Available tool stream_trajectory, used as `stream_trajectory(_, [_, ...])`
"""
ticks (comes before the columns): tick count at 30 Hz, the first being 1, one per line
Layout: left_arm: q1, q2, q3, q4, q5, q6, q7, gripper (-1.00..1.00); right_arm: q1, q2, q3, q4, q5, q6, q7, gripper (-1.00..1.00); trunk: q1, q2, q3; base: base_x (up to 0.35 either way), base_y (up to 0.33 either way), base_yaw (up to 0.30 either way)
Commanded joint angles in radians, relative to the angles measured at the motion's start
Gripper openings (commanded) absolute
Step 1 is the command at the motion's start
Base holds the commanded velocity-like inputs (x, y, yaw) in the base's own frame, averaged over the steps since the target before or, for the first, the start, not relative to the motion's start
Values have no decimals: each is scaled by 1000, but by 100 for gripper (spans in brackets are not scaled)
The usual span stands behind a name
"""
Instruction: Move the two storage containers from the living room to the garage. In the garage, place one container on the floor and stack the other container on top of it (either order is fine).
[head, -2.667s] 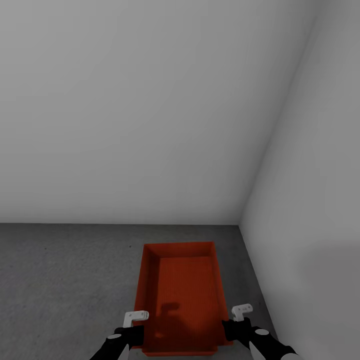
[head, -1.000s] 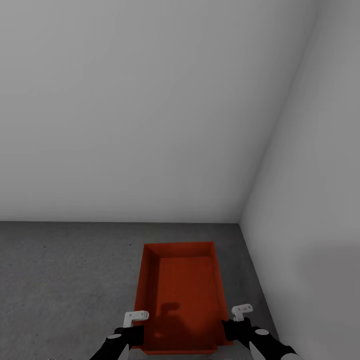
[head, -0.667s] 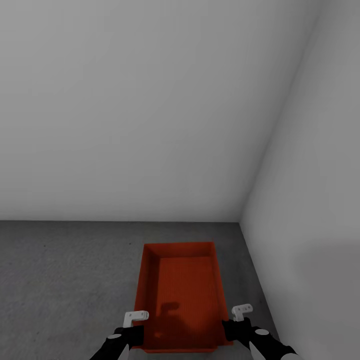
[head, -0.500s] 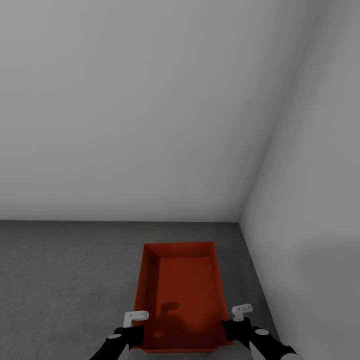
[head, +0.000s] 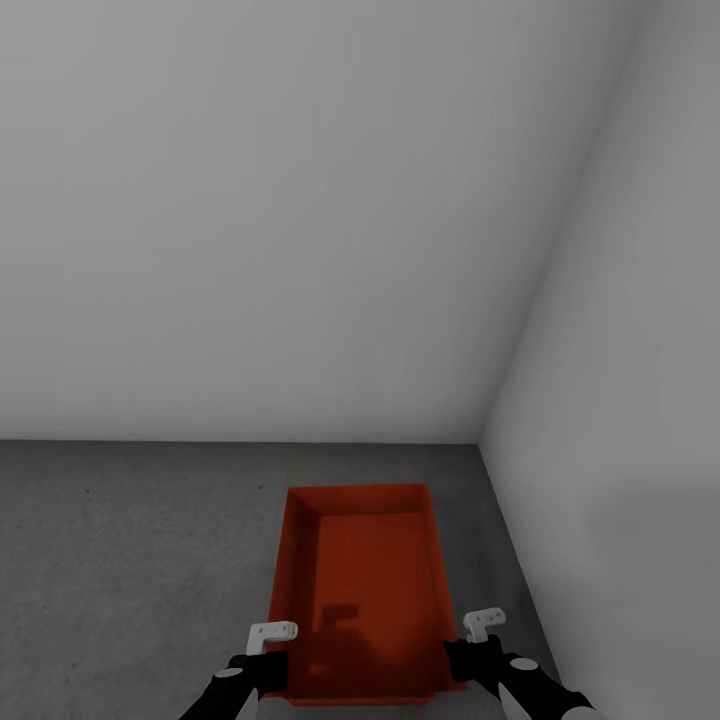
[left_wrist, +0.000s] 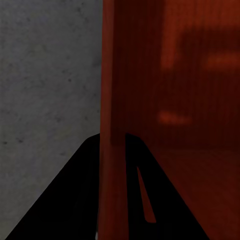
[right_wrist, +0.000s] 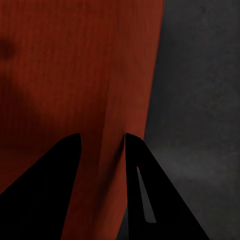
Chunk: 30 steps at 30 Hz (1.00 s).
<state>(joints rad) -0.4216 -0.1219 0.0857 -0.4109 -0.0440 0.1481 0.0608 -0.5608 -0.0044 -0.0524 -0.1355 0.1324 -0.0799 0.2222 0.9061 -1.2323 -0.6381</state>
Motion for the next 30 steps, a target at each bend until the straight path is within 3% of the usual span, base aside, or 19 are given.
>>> stream_trajectory(1, [0, 7, 16, 0, -4, 6, 2, -100, -1, 0, 16, -3, -5, -6, 11, -100, 4, -8, -4, 0, 0, 0])
stream_trajectory(9, [0, 7, 16, 0, -4, 6, 2, -100, -1, 0, 16, -3, -5, -6, 11, -100, 35, -64, -29, 0, 0, 0])
stream_trajectory(27, [0, 7, 16, 0, -4, 6, 2, -100, -1, 0, 16, -3, -5, -6, 11, -100, 35, -64, -29, 0, 0, 0])
stream_trajectory(30, [0, 7, 16, 0, -4, 6, 2, -100, -1, 0, 16, -3, -6, -6, 11, -100, 46, -85, -38, 0, 0, 0])
